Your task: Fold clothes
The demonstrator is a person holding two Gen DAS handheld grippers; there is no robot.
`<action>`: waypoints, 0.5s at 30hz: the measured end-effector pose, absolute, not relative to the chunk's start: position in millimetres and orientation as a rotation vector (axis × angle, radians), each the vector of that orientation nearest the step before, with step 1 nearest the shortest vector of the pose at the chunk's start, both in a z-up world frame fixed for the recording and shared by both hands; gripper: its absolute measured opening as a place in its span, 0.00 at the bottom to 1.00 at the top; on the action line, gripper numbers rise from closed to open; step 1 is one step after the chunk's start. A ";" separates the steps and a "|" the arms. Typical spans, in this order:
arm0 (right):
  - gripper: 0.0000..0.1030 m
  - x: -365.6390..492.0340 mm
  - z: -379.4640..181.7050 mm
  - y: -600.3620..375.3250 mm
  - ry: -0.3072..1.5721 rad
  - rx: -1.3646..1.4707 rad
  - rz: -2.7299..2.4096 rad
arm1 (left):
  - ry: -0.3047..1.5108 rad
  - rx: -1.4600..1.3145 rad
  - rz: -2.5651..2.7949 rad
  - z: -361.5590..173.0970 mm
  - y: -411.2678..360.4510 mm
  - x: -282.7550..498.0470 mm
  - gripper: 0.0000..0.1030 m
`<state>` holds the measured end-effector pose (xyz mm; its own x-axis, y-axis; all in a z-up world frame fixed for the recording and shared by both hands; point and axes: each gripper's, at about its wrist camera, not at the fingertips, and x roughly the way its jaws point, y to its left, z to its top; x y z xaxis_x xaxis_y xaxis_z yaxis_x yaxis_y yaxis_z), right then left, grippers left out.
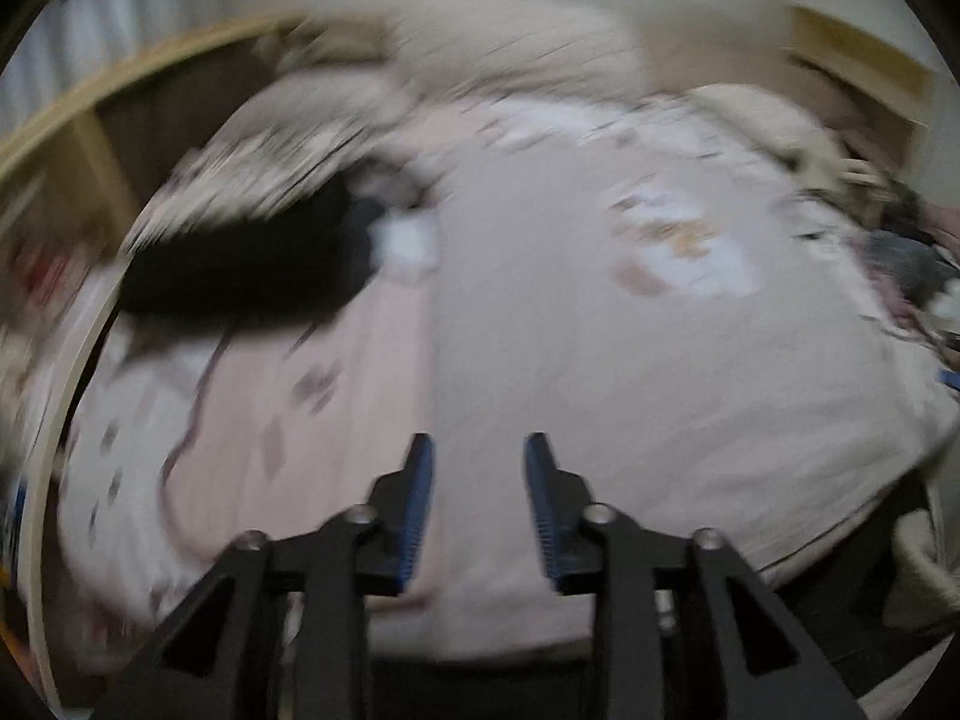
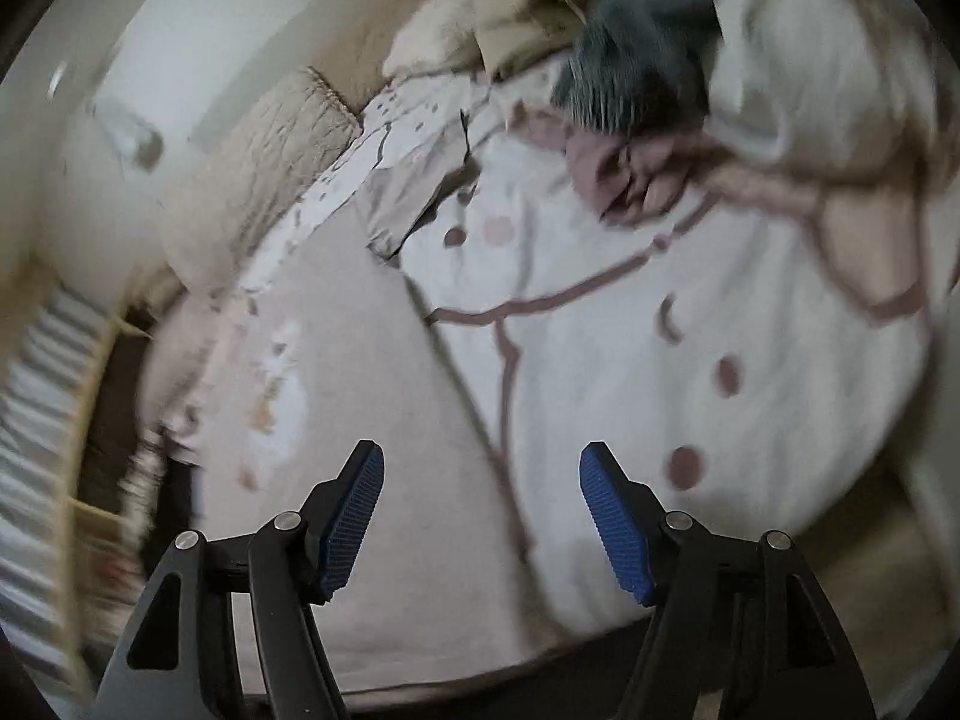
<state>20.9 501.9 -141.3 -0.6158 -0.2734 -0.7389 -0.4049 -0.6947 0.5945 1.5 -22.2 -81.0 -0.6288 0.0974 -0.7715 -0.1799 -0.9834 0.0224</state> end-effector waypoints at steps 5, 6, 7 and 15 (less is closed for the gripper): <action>0.49 43.8 -175.7 486.0 1.233 -1.460 2.428 | 0.197 -1.097 2.437 -85.8 66.5 -13.0 0.43; 0.49 50.3 -182.1 483.9 1.274 -1.477 2.415 | 0.212 -1.062 2.378 -88.8 87.3 -14.1 0.43; 0.48 55.5 -187.9 481.3 1.312 -1.498 2.405 | 0.235 -1.022 2.315 -92.1 110.0 -13.6 0.43; 0.48 60.7 -196.0 468.1 1.913 -1.353 2.442 | 0.375 -0.855 1.903 -122.2 246.0 13.6 0.43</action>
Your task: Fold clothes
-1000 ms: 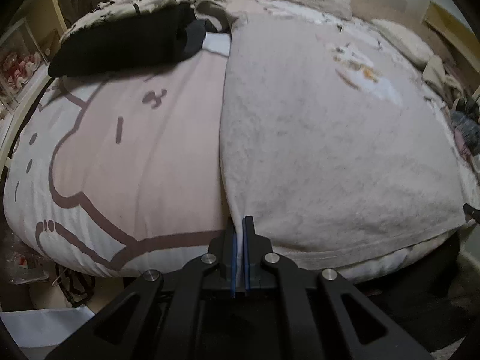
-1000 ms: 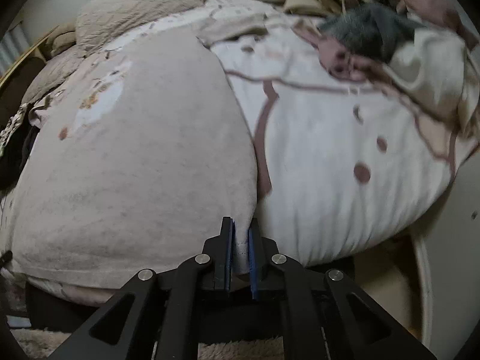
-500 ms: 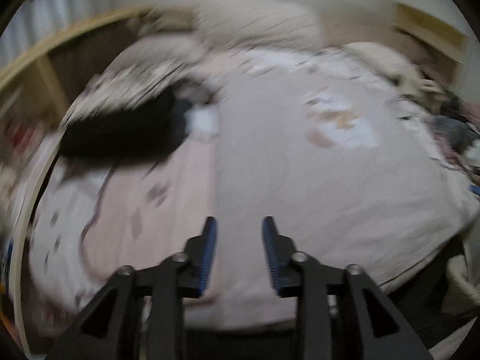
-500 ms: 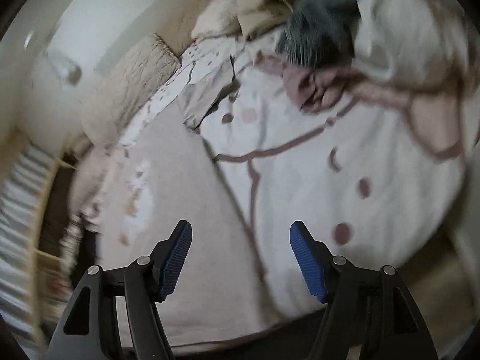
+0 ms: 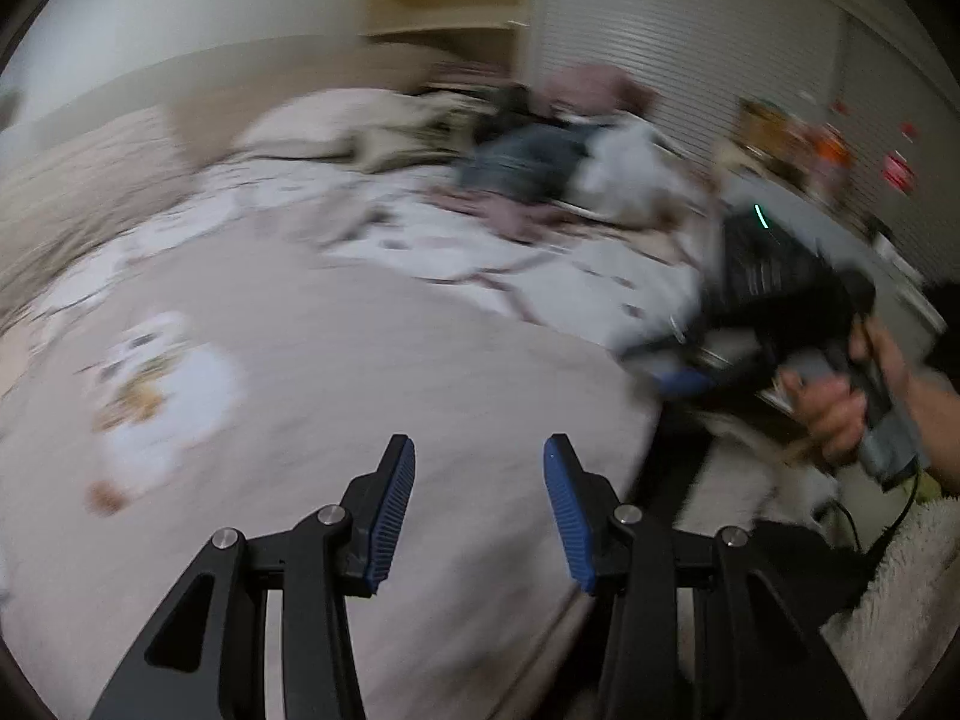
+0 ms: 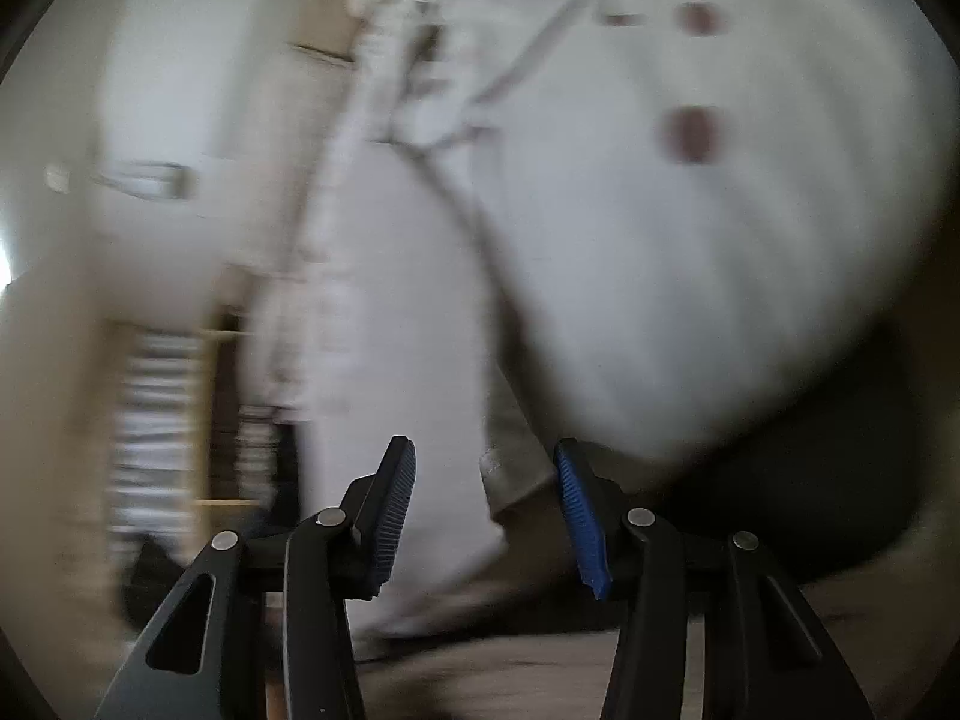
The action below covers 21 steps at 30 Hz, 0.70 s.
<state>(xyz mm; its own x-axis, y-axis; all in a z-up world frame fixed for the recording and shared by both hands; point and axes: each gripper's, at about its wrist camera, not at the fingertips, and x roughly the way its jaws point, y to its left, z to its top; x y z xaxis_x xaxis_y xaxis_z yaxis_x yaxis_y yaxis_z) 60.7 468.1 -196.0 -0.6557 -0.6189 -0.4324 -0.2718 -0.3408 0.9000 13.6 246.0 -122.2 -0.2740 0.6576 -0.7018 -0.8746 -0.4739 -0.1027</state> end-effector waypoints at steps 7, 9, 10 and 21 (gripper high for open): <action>0.48 21.7 -144.6 450.7 -1.483 0.999 -2.053 | 0.316 -0.878 1.778 -140.4 287.6 17.6 0.52; 0.48 23.0 -149.8 458.7 -1.502 1.048 -2.103 | 0.346 -0.899 1.777 -148.7 294.9 15.5 0.52; 0.48 26.7 -154.8 464.0 -1.524 1.079 -2.126 | 0.362 -0.917 1.777 -155.1 298.8 13.9 0.52; 0.48 81.1 -224.8 503.8 -1.736 1.328 -2.145 | 0.374 -0.994 1.763 -184.4 295.8 11.6 0.53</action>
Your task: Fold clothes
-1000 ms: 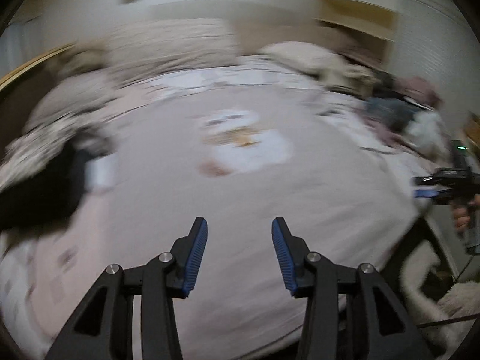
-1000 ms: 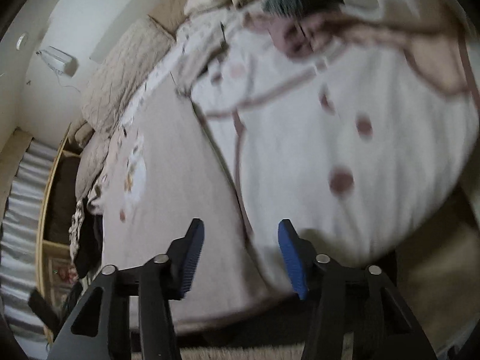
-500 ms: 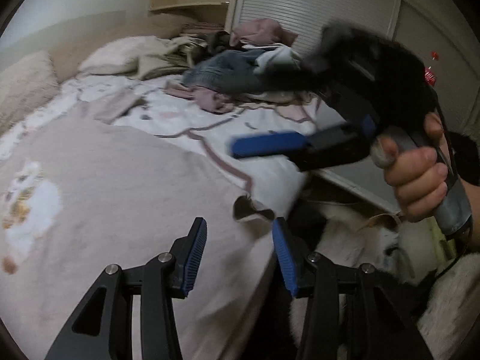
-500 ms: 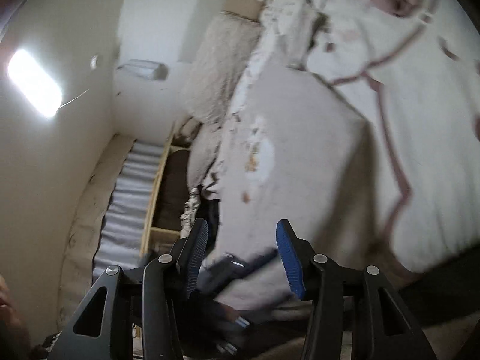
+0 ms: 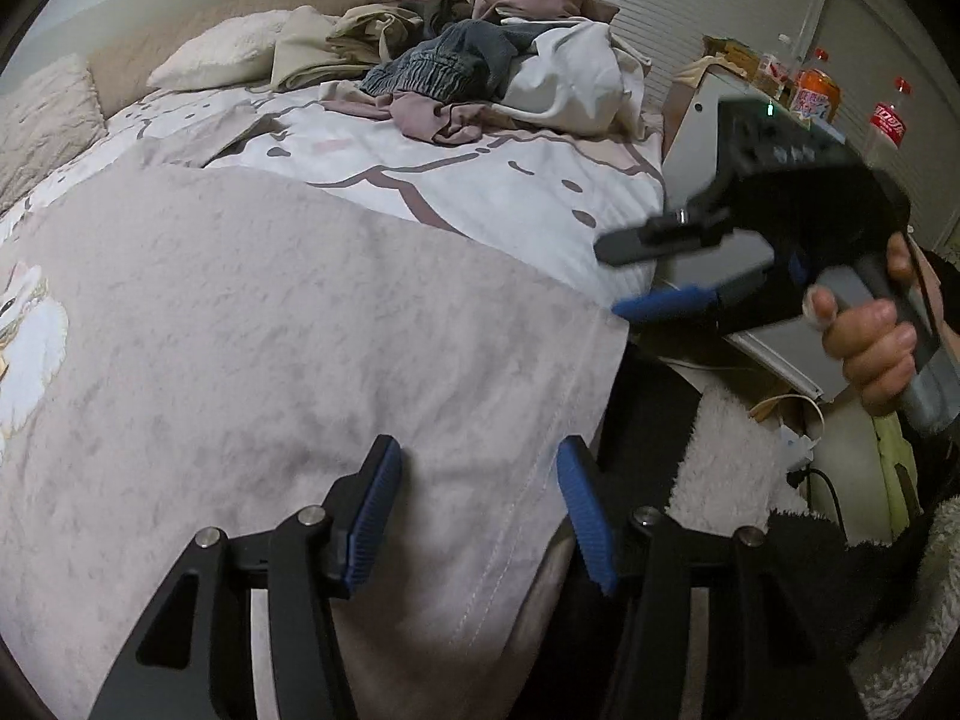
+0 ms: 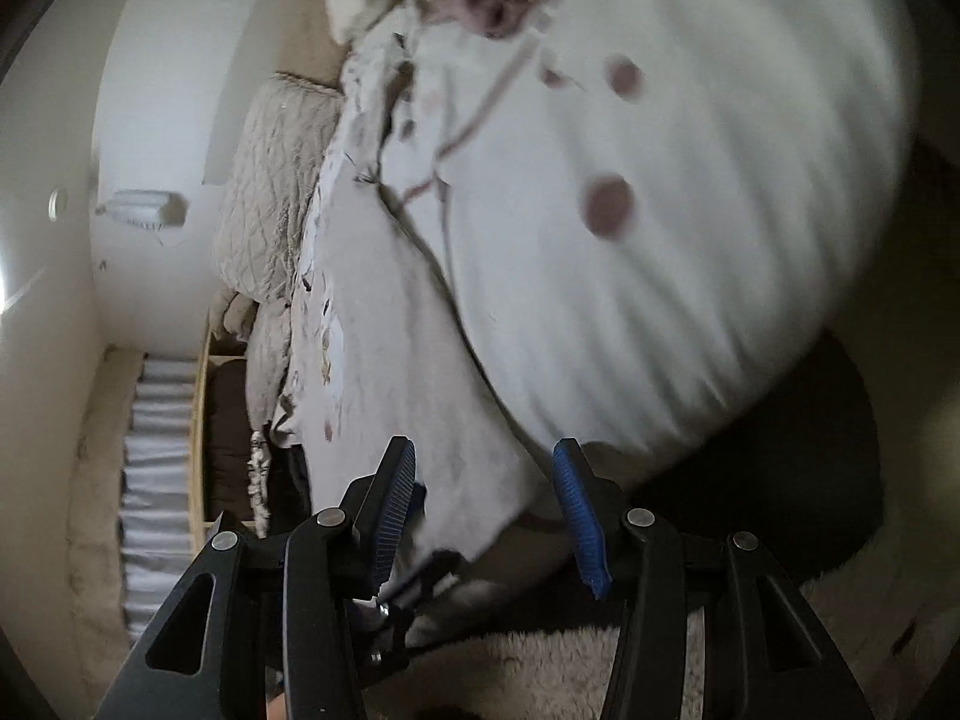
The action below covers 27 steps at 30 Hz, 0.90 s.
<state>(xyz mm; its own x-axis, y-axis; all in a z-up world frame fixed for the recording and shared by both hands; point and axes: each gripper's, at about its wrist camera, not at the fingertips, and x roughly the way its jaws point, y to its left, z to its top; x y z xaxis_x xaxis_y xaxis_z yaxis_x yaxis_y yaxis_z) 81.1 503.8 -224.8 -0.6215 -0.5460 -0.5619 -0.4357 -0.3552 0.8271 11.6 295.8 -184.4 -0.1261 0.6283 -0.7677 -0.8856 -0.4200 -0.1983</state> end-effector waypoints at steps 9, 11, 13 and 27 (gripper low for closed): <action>0.08 63.3 -200.9 494.4 -1.658 1.260 -2.164 | 0.537 -0.695 1.811 -152.7 310.5 53.3 0.53; 0.08 56.3 -189.9 491.9 -1.644 1.250 -2.147 | 0.588 -0.642 1.839 -148.7 319.1 59.9 0.53; 0.08 49.8 -182.1 488.3 -1.633 1.252 -2.136 | 0.620 -0.609 1.915 -146.8 326.6 59.7 0.53; 0.08 22.7 -158.1 452.8 -1.454 1.305 -2.092 | 0.569 -0.693 2.049 -144.1 339.4 27.0 0.05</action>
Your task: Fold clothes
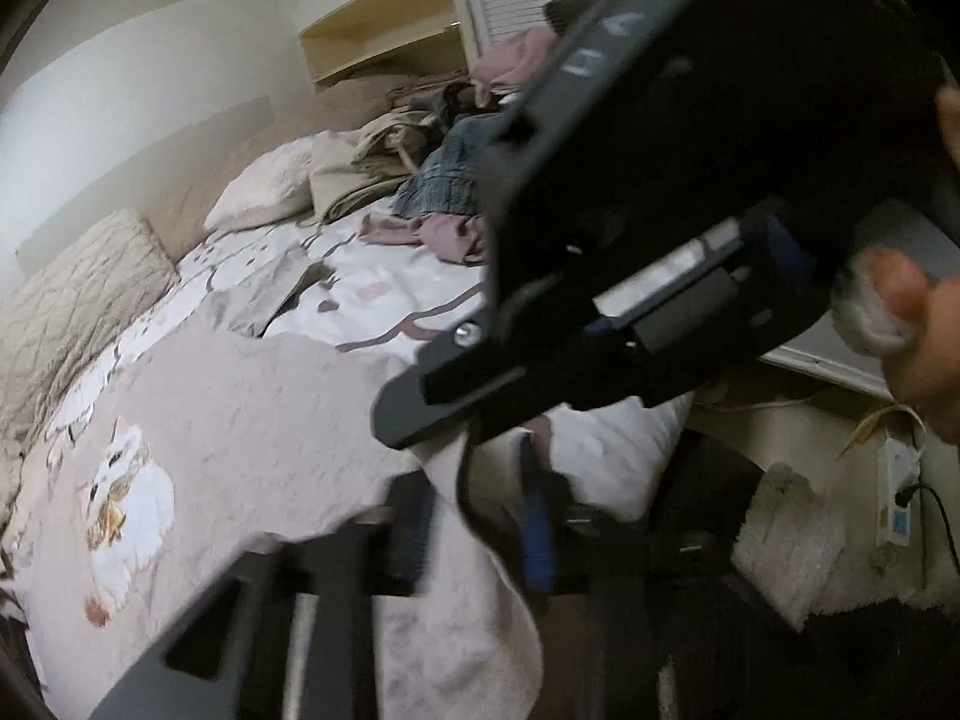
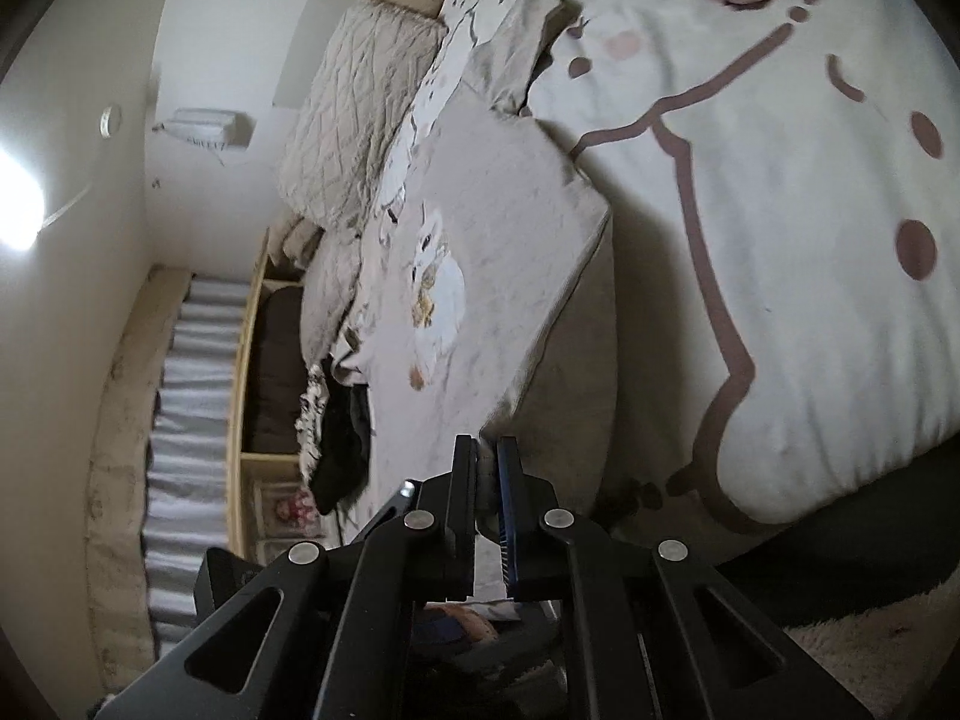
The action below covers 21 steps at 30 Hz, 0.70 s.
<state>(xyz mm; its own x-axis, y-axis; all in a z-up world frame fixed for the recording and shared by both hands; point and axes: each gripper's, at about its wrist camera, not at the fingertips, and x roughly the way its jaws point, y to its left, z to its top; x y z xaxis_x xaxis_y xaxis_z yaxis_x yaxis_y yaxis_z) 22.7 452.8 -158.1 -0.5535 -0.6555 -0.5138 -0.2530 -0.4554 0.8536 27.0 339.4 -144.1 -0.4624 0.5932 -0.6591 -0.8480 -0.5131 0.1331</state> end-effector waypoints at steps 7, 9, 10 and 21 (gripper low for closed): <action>0.73 7.3 -109.0 468.3 -1.195 1.152 -2.373 | 0.294 -0.899 2.040 -137.6 306.7 -17.1 0.03; 0.78 -15.8 -106.2 493.7 -1.271 1.077 -2.393 | 0.232 -0.935 2.027 -134.4 297.0 -22.6 0.03; 0.78 -31.9 -108.8 506.1 -1.300 1.070 -2.384 | 0.206 -0.952 2.022 -132.8 292.7 -23.5 0.03; 0.65 -255.0 -205.3 589.8 -1.667 1.361 -2.250 | 0.151 -1.002 1.947 -124.9 278.9 -21.2 0.03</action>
